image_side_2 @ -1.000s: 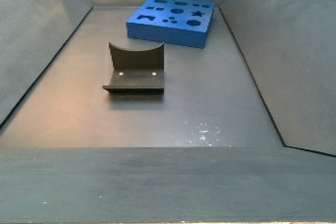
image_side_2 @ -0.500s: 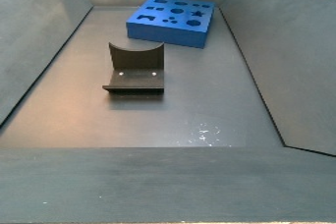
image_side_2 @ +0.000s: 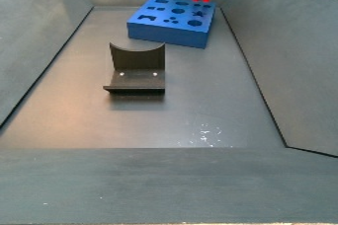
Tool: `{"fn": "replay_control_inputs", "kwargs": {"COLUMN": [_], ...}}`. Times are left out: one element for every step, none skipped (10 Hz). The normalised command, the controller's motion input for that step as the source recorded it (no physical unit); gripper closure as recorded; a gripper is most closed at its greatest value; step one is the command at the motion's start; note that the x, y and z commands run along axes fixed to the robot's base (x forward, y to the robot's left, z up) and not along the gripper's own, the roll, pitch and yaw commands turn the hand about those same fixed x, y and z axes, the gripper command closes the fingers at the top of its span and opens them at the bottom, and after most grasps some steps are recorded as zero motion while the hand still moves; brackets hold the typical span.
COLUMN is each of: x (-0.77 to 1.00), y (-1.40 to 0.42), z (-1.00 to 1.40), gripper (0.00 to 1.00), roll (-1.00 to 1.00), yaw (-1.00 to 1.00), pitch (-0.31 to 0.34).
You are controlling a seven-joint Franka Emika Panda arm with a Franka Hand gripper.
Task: Pick up the square-circle object. Move up. Rotate the square-circle object. Move to above the board. Insert the square-circle object.
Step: Insert the square-circle object.
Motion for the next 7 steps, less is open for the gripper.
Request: {"fn": "replay_control_inputs", "kwargs": {"x": [0.00,0.00,0.00,0.00,0.00,0.00,0.00], "y": [0.00,0.00,0.00,0.00,0.03,0.03,0.00], "z": [-0.09,-0.06,-0.06,-0.07,-0.09,-0.10,-0.14], "gripper": [1.00,1.00,1.00,1.00,1.00,1.00,1.00], "roll": [0.00,0.00,0.00,0.00,0.00,0.00,0.01], "yaw": [-0.03,-0.01,0.00,0.00,0.00,0.00,0.00], "pitch": [-0.044,-0.039,-0.044,-0.037,-0.031,-0.031,-0.043]}}
